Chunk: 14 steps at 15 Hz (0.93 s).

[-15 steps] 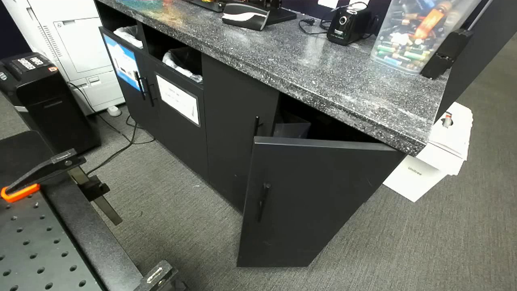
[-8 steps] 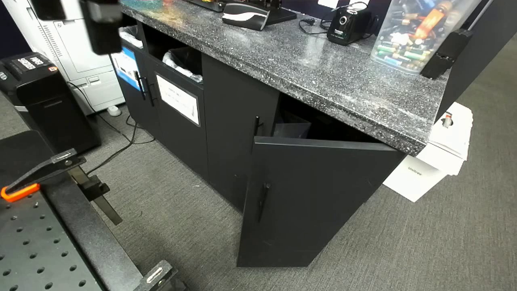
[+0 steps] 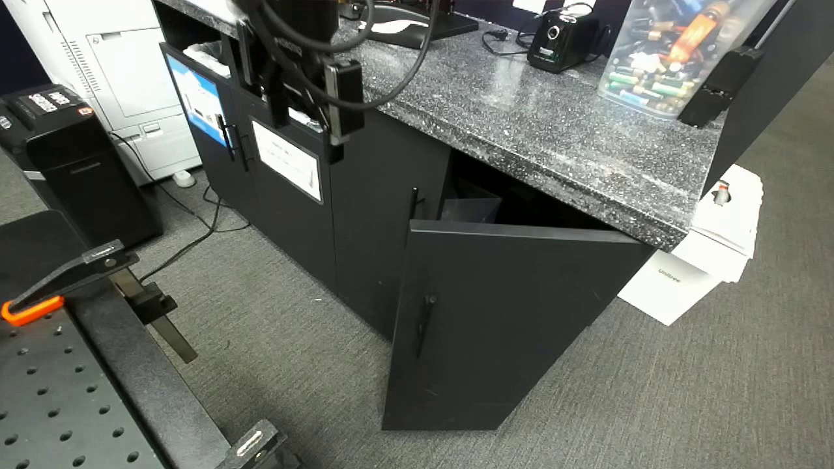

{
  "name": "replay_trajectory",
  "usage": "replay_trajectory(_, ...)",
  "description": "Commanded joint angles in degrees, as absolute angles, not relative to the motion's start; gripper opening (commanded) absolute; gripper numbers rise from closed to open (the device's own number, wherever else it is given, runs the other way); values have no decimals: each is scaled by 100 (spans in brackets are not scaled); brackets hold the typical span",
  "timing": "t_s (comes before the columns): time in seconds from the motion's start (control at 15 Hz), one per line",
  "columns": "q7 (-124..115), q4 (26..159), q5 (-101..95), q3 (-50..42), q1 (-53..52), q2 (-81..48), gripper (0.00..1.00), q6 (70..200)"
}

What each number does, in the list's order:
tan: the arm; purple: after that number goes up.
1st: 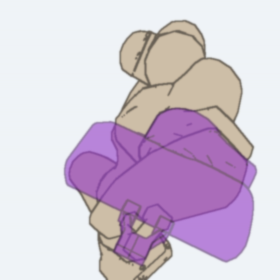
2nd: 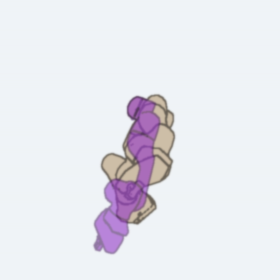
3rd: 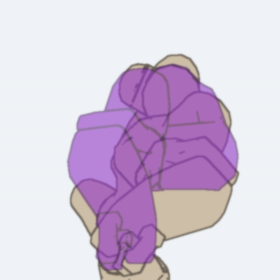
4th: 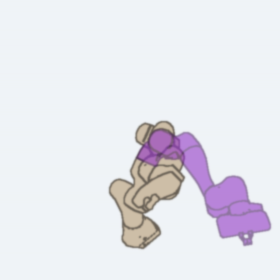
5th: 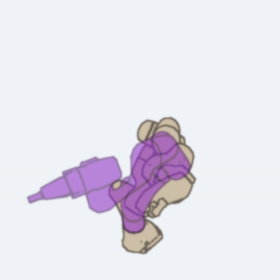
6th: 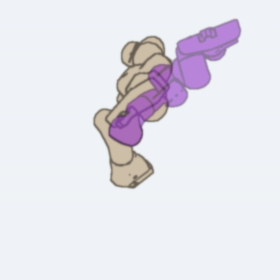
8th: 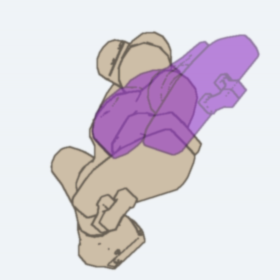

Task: Open the left bottom cabinet door

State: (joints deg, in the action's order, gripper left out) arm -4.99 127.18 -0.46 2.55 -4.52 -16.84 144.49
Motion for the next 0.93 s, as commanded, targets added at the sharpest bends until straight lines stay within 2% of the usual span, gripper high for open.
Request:
replay_trajectory(0.0, -1150, 11631, -293, 130, -784, -3122, 100, 15266)
replay_trajectory(0.53, -2116, 9246, -290, -901, -1995, -6127, 100, 16426)
replay_trajectory(0.87, -2721, 8543, -121, -1643, -2725, -7309, 100, 17021)
